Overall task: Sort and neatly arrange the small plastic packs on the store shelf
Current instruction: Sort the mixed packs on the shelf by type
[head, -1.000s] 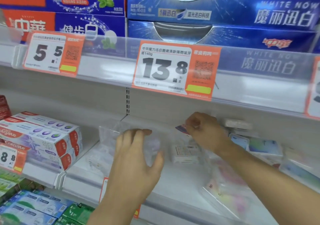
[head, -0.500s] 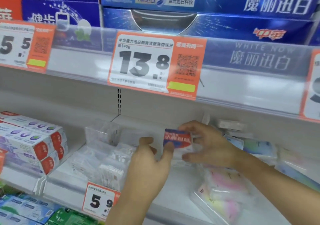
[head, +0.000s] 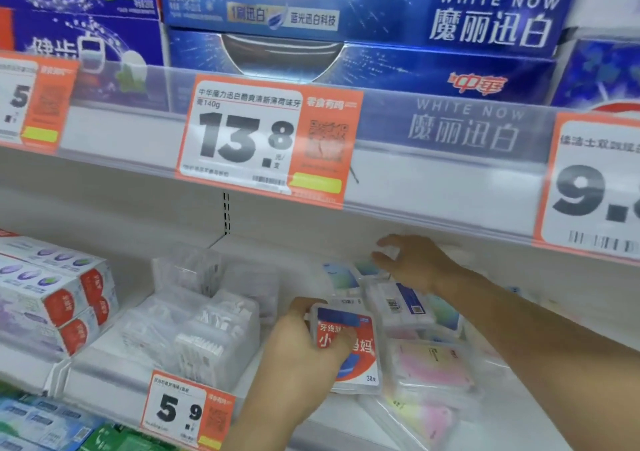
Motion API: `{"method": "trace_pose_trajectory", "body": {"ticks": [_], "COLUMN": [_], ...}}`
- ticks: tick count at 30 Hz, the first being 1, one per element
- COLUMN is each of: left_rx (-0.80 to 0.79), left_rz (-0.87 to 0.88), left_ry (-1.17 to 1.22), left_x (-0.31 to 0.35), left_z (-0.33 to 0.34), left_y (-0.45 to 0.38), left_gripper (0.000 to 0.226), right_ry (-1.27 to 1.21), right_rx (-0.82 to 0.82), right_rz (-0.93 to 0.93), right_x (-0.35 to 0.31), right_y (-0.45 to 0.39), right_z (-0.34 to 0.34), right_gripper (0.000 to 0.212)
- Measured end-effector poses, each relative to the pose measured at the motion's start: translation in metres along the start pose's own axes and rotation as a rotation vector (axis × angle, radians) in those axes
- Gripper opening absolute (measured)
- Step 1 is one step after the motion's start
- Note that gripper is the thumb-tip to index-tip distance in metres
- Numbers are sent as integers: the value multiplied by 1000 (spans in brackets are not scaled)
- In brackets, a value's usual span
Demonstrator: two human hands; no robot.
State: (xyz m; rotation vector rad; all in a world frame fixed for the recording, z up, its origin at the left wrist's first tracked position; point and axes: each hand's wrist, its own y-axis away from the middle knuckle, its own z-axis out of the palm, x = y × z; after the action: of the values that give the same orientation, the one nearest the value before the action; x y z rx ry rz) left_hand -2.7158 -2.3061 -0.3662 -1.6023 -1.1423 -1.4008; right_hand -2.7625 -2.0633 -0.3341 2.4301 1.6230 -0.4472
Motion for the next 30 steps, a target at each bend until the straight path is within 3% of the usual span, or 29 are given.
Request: {"method": "trace_pose_trajectory", "body": {"ticks": [3,5,7,12,14,20,23,27,30], "left_rx": [-6,-20,-21,27,12,-135,-241,-417,-449], "left_rz": [-25,-40,-44,1,34,125,149,198,172], "left_ry": [14,43,77,138,190,248,203,110,144], "left_x": [-2,-1,0,5,11,32,41,52,57], "left_z": [-6,-10,-14,-10,0,53,90,149,202], "left_y": [-2,-1,0,12,18,37,46,65,81], "left_gripper": [29,29,35,43,41,36,46,59,55], "right_ry": [-195,-320,-487,-956,-1052,-1298,-1235,-942,-738], "right_rx": [173,309,379,177,197,347,550,820,890], "right_rz": [-48,-81,-88,-164,-135,67,244,430,548], "right_x": [-1,0,3,3,8,61,105,158,195], "right_y": [10,28,51,134,161,227,254,281,299], "right_z": [7,6,2,-13,-18,-38,-56,-82,-91], "right_gripper": [7,28,29,45,55,39,33,38,74]}}
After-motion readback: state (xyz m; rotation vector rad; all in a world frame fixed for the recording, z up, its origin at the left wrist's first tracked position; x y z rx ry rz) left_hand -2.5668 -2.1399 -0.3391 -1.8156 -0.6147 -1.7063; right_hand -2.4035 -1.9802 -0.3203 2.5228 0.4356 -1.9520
